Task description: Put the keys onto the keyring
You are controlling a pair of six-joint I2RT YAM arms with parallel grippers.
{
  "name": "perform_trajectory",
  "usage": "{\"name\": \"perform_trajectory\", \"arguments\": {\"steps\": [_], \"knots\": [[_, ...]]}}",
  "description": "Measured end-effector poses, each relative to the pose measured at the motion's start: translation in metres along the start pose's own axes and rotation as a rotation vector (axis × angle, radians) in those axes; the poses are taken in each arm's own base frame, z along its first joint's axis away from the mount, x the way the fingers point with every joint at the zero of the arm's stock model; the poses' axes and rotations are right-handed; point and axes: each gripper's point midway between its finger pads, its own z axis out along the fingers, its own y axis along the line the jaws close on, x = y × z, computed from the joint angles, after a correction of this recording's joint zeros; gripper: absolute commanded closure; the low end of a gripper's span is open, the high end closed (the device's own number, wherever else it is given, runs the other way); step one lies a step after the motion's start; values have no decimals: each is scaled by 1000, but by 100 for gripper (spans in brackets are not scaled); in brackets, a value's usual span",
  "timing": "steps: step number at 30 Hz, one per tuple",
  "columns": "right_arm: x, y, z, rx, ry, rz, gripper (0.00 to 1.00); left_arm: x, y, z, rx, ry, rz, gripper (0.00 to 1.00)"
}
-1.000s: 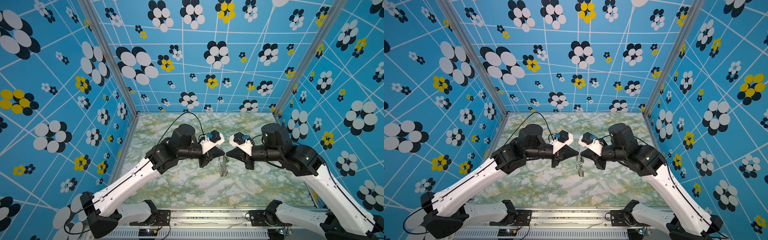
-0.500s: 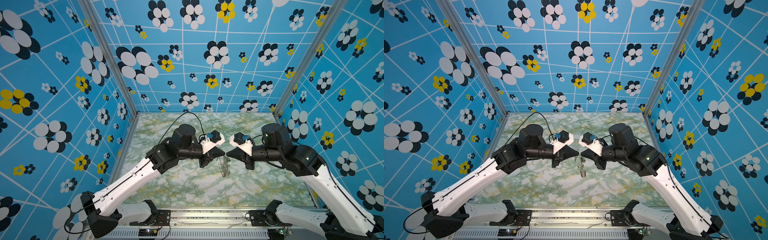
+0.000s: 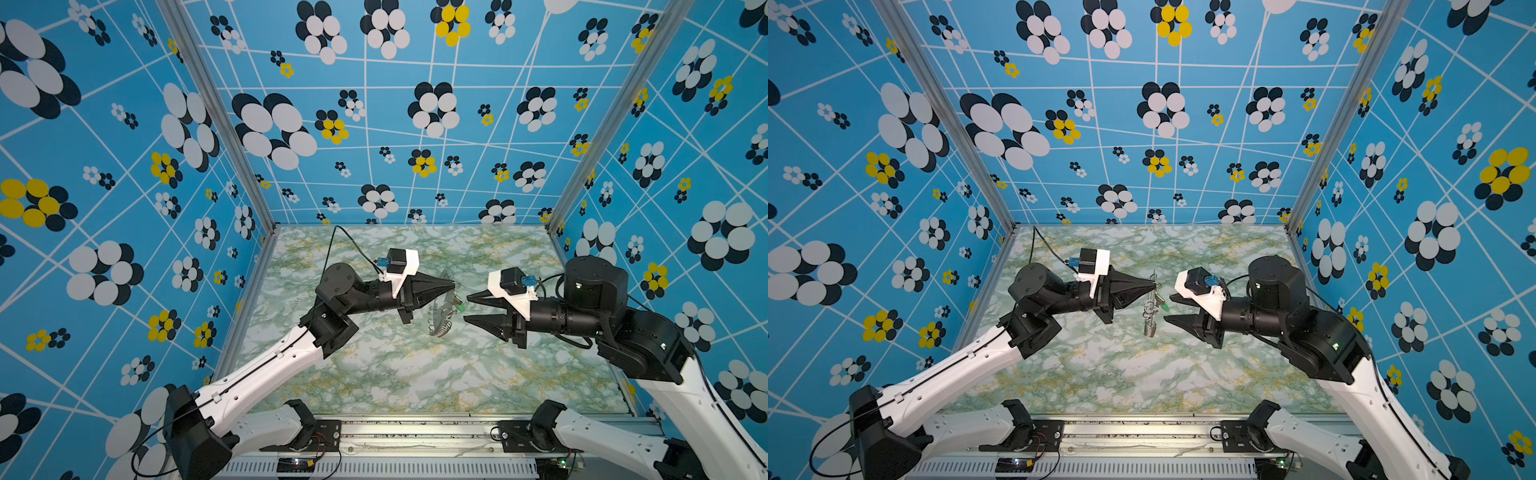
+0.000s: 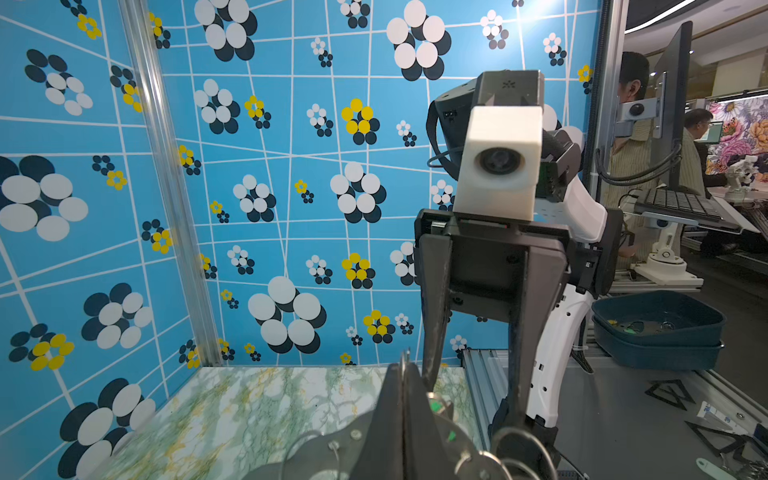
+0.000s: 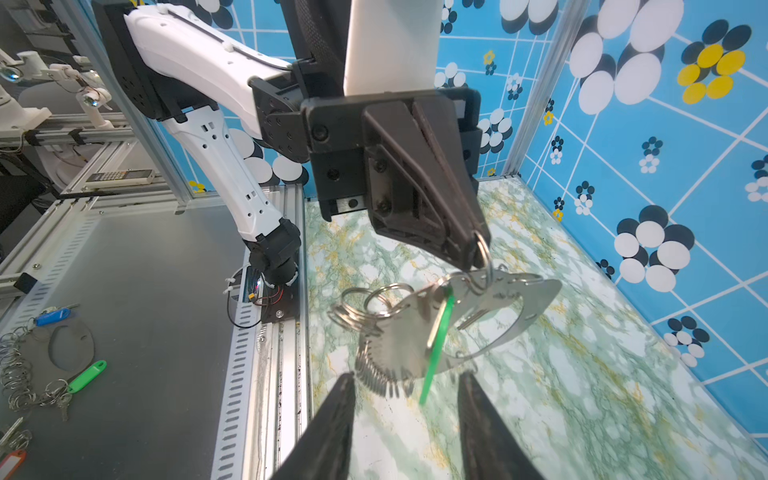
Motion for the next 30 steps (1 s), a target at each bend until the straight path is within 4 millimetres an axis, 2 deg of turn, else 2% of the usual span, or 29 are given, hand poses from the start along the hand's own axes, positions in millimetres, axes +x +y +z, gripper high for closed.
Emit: {"name": "perform_trajectory", "arguments": {"steps": [8, 15, 18, 27, 30], "knots": [[0, 0, -1, 1, -3, -2, 100, -1, 0, 0, 0, -3, 1, 84], [0, 1, -1, 0, -3, -2, 100, -12, -1, -5, -7, -42, 19, 84], [0, 1, -1, 0, -3, -2, 100, -13, -2, -6, -7, -46, 22, 87], [-1, 1, -1, 1, -3, -2, 100, -13, -2, -6, -7, -45, 22, 87], [-1, 1, -1, 1, -4, -2, 100, -12, -2, -6, -8, -43, 20, 91]]}}
